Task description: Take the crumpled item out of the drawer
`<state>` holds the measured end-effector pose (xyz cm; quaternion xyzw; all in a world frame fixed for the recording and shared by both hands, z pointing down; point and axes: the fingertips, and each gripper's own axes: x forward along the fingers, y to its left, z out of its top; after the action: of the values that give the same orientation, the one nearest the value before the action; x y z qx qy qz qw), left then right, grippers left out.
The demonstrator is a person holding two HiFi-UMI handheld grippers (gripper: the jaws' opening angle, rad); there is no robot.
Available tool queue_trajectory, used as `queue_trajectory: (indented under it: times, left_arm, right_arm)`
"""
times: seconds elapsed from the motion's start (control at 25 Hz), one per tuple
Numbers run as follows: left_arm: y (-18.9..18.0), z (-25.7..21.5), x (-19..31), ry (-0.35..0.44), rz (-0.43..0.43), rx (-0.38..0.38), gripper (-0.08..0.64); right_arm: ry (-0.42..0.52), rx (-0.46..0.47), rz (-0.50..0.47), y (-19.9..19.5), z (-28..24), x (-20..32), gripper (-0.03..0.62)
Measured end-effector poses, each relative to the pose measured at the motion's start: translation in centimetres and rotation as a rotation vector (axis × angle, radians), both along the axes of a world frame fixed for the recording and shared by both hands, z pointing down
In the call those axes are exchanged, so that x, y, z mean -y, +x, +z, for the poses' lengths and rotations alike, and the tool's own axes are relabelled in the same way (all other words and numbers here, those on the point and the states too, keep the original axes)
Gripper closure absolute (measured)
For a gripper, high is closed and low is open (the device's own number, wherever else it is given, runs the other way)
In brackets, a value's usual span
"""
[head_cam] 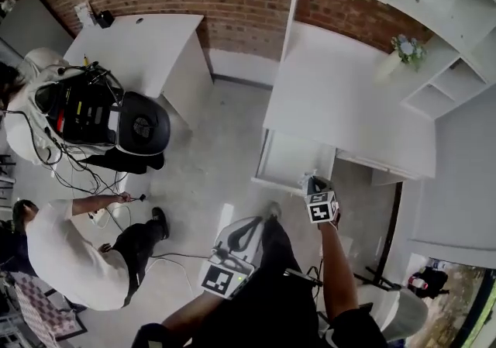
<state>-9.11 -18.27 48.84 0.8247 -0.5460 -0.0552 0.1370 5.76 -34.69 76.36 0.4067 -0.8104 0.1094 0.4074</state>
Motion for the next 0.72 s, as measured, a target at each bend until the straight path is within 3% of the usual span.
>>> queue_trajectory:
  times: [0.16, 0.32, 0.52, 0.72]
  left_arm:
    - [-0.6, -0.9, -6.8, 0.032, 0.037, 0.003, 0.537]
    - [-1.0, -0.7, -11.7, 0.009, 0.070, 0.022, 0.537]
    - [-0.2, -0.4, -14.5, 0.006, 0.082, 0.048, 0.537]
    - [2.7, -1.3, -16.3, 0.018, 0.099, 0.049, 0.537]
  right_arm:
    - [0.066, 0.117, 0.083, 0.4, -6.2, -9.1, 0.574]
    - [0.085, 0.224, 0.157, 0.9, -9.9, -17.6, 0.574]
    - [0.095, 0.339, 0.184, 1.6, -14.3, -25.5, 0.574]
    - [0.164, 0.427, 0.202, 3.4, -19.4, -30.2, 0.575]
